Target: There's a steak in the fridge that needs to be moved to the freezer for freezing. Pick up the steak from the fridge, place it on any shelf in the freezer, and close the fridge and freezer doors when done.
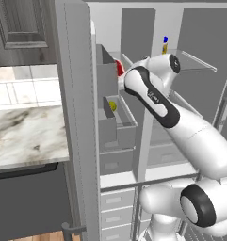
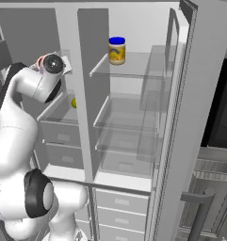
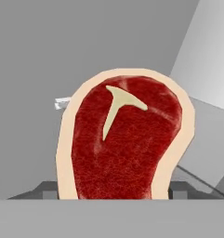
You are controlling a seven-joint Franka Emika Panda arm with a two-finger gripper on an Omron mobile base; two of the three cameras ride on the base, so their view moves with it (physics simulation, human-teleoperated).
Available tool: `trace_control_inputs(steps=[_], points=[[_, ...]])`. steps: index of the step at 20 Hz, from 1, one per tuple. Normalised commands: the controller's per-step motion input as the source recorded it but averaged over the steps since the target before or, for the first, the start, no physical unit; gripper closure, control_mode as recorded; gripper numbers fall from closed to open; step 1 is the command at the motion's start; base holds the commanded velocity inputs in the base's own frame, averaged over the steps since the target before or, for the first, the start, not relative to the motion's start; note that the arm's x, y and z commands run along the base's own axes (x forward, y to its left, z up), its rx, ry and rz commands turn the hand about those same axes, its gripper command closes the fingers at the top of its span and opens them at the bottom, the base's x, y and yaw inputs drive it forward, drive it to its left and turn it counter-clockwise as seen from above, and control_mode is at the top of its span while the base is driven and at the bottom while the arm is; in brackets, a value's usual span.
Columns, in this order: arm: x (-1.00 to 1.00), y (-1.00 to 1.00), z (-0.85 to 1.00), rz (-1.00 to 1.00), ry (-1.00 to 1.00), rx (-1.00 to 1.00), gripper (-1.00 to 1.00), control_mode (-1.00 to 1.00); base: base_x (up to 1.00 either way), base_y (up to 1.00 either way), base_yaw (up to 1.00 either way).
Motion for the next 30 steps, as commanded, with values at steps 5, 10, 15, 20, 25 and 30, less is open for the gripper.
trace_control_inputs(steps=[5,10,15,20,25,30], points=[[0.31,0.17,0.13,-0.10,0.08,-0.08,1.00,-1.00,0.00,0.00,0.00],[0.29,0.10,0.04,-0.10,0.04,-0.07,1.00,-1.00,0.00,0.00,0.00],[0.30,0.05,0.00,-0.05,0.01,-0.03,1.00,-1.00,0.00,0.00,0.00],[0.25,-0.08,0.00,0.00,0.00,0.00,1.00,-1.00,0.00,0.00,0.00],[0.13,-0.23,0.00,0.00,0.00,0.00,1.00,-1.00,0.00,0.00,0.00],[0.24,-0.01,-0.07,-0.02,0.00,-0.01,1.00,-1.00,0.00,0.00,0.00]])
